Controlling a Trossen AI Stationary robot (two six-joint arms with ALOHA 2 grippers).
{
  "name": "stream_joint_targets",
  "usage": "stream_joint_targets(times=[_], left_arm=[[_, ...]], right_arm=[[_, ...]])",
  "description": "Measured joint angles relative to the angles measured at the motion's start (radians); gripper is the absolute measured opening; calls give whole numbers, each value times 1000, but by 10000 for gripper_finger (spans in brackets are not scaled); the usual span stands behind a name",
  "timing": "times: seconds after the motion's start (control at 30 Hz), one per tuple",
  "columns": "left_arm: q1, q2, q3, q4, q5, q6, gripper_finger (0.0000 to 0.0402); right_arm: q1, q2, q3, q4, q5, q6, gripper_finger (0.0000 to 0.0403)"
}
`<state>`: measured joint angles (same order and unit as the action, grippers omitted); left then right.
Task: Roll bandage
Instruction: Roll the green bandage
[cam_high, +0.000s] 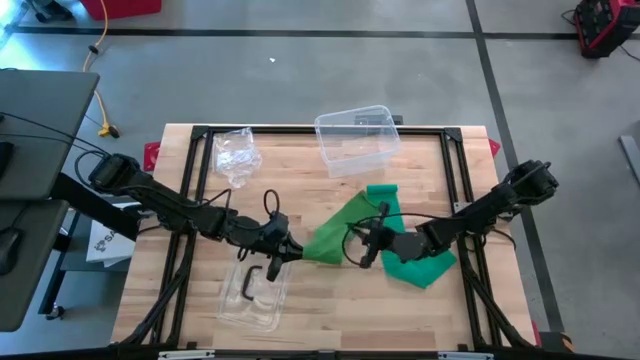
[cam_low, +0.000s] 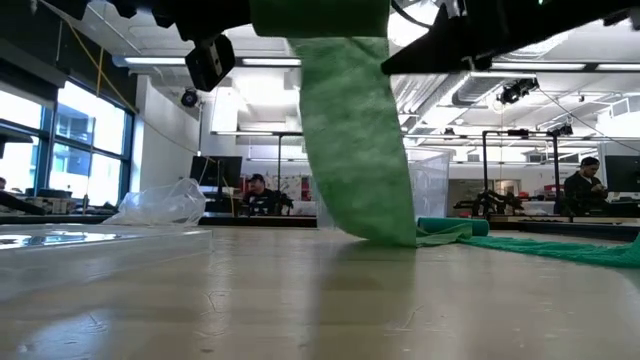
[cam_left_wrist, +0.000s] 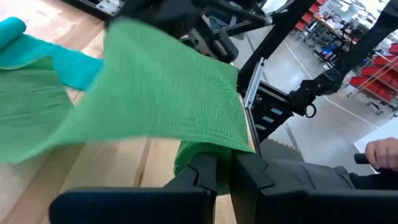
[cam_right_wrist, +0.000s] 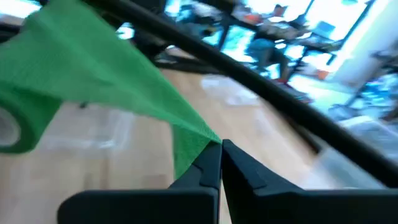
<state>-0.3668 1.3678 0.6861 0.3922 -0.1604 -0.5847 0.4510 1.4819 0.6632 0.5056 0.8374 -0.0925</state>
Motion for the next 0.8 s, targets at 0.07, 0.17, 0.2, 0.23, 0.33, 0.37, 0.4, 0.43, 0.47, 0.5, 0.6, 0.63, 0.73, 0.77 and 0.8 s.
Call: stream_joint_targets(times=[0.07, 0.17, 0.2, 0.23, 0.33, 0.37, 0.4, 0.43, 0.47, 0.5, 0.6, 0.63, 0.73, 0.77, 0.8], left_arm=[[0, 0, 0, -10, 0, -30, 16], [1, 0, 0, -13, 0, -57, 16], [1, 0, 0, -13, 0, -62, 16], [1, 0, 0, -13, 0, -68, 16], [1, 0, 0, -13, 0, -88, 16], [3, 0, 0, -13, 1, -95, 16], [6, 0, 0, -13, 3, -106, 16], [7, 0, 0, -13, 3, -119, 16], [10, 0, 0, -13, 6, -129, 16], [13, 0, 0, -13, 8, -136, 16], [22, 0, 0, -3, 61, -138, 16], [24, 0, 0, 7, 87, -137, 16], [27, 0, 0, 36, 143, -111, 16], [24, -4, 0, 40, 155, -105, 16], [19, -9, 0, 40, 164, -100, 16]], right_arm=[[25, -19, 0, 9, 69, -46, 0], [62, -51, 0, 11, 140, -118, 0], [71, -62, 0, 13, 151, -139, 0], [78, -72, 0, 17, 154, -155, 0], [82, -87, 0, 26, 156, -177, 0], [81, -88, 0, 44, 156, -193, 0], [81, -88, 3, 67, 154, -214, 0], [81, -88, 13, 88, 145, -243, 0], [80, -88, 26, 104, 119, -274, 0], [77, -89, 43, 107, 97, -298, 0], [51, -89, 88, 86, 75, -356, 0], [34, -89, 96, 69, 75, -359, 0], [-25, -90, 86, -21, 60, -301, 0], [-41, -90, 70, -69, 51, -249, 0], [-54, -90, 52, -123, 37, -187, 0]])
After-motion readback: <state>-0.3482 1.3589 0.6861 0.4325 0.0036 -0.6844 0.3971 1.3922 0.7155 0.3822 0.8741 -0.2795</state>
